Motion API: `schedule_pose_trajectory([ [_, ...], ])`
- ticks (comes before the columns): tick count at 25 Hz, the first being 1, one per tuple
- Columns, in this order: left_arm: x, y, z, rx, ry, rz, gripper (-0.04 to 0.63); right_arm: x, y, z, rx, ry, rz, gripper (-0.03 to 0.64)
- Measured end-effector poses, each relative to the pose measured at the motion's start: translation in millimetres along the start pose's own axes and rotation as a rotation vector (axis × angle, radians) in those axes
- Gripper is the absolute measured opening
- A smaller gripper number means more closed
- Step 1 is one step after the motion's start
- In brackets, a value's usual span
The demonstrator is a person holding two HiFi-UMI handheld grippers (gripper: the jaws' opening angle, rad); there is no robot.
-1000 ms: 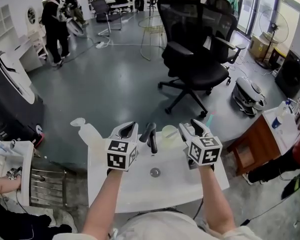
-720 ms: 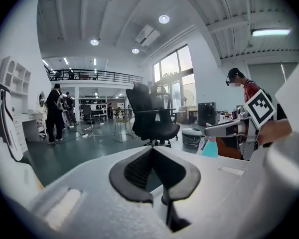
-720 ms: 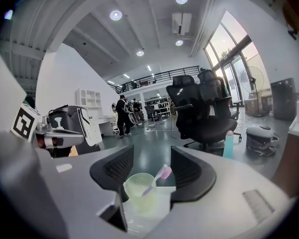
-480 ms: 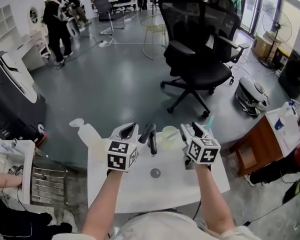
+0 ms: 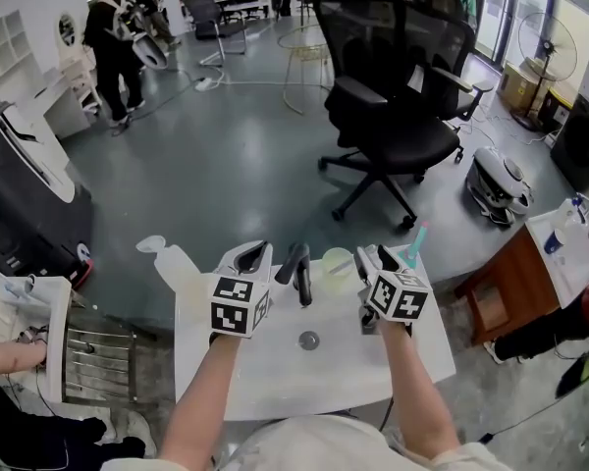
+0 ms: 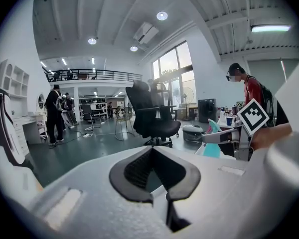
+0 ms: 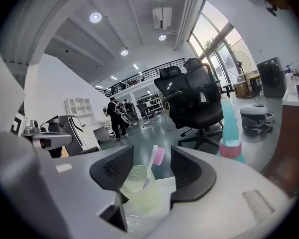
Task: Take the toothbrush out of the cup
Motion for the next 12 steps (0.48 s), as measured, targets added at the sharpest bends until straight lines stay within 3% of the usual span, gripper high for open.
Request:
schedule_pose_trajectory([
  [12, -4.9, 5.4, -5.6, 0.003, 0.001, -0.009, 0.005, -16.4, 26.4, 3.5, -0.087, -0.028, -0.065, 0.202],
])
Point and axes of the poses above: the fingertips, and each gripper's own axes: x backward along the fingers, z to its right, y out of its underside, the point moved 2 cm from there along x, backward along the fingers, and after that the axes turned 5 degrees about -x, right-handed, at the moved point
